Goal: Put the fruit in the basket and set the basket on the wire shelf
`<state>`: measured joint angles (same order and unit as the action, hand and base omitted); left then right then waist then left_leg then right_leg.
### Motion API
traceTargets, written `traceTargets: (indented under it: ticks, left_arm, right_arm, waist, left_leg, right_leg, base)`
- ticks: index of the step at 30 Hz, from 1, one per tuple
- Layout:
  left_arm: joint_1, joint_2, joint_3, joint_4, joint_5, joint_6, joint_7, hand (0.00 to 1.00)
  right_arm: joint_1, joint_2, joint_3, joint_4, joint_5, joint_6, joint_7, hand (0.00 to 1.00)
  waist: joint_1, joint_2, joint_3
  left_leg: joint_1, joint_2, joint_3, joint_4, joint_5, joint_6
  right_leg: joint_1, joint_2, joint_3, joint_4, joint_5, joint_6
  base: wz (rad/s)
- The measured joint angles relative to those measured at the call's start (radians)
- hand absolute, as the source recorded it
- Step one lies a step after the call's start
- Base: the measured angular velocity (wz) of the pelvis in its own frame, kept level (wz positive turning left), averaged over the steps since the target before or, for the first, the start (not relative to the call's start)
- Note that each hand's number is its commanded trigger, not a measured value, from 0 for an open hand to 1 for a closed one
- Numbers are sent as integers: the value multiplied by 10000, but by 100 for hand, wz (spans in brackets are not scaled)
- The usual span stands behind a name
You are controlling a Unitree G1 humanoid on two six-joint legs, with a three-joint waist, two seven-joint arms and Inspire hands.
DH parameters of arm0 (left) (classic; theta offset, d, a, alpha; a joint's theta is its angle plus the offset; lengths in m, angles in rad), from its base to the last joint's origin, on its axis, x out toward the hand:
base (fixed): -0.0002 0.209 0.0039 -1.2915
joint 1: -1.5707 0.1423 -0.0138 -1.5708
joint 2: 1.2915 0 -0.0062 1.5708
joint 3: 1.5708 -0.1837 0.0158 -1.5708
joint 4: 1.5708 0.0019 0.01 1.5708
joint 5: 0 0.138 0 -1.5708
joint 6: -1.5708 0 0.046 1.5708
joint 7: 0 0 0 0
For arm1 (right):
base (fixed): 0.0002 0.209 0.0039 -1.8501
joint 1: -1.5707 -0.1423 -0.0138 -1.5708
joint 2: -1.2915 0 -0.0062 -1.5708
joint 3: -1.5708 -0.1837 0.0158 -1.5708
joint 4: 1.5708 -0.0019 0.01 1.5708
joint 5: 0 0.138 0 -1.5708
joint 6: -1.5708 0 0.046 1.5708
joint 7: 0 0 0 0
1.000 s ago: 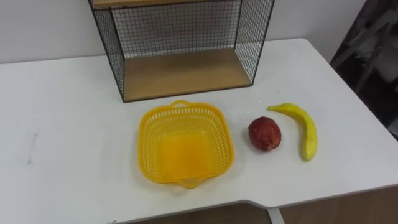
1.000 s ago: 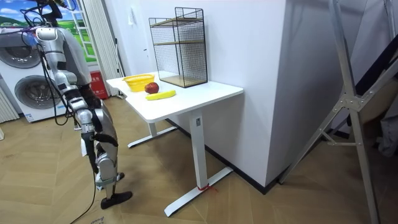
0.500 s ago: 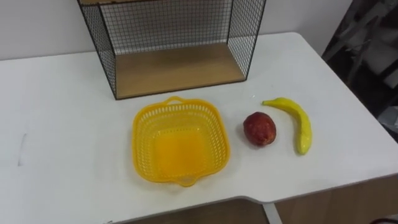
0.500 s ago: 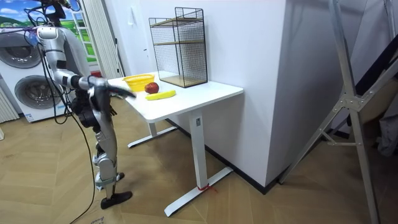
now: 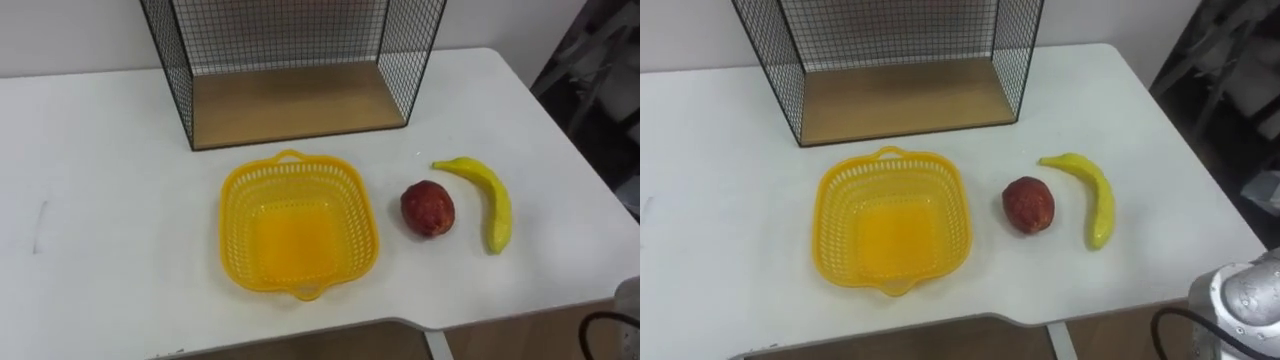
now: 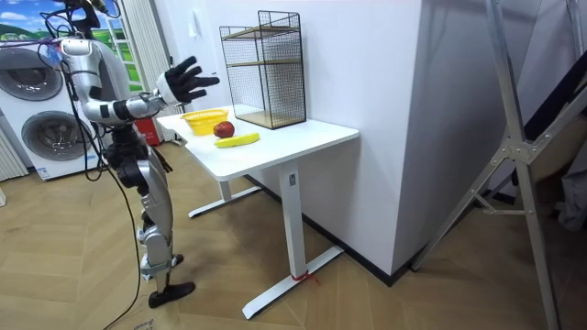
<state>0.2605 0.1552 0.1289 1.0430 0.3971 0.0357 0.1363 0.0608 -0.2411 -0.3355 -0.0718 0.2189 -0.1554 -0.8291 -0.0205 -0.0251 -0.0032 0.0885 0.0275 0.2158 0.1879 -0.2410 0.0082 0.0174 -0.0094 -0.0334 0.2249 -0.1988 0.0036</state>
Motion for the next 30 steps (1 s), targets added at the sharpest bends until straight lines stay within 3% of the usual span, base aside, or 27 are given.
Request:
traceTargets:
  ticks: [11,19,24,30]
  left_arm:
    - [15,-44,-376,0,5,93,-231,0]
    - [41,-29,-543,-125,68,117,-534,0]
    - [49,-76,-540,-339,123,226,-587,0]
    - [151,-79,-540,-514,120,285,-586,0]
  right_arm:
    - [-101,-10,1539,395,32,137,2687,0]
    - [-254,-16,2302,1195,18,422,4419,0]
    - [-294,-14,2559,1392,-719,485,5453,0]
    - [-296,-9,2748,1422,-1825,587,5942,0]
  waist:
    - [285,45,60]
    - [502,-103,126]
    - [674,-261,59]
    - [797,-230,62]
  left_leg:
    - [-93,30,-146,112,0,0]
    - [-111,3,-287,119,8,8]
    - [-163,5,-314,128,8,8]
    - [-69,12,-336,110,8,8]
  right_leg:
    - [18,13,-58,-32,81,-26]
    - [48,-14,-184,-71,80,-25]
    - [35,-16,-217,-131,82,-27]
    - [213,-10,-237,-219,98,-26]
  base:
    - [2]
    - [4]
    - [0]
    - [0]
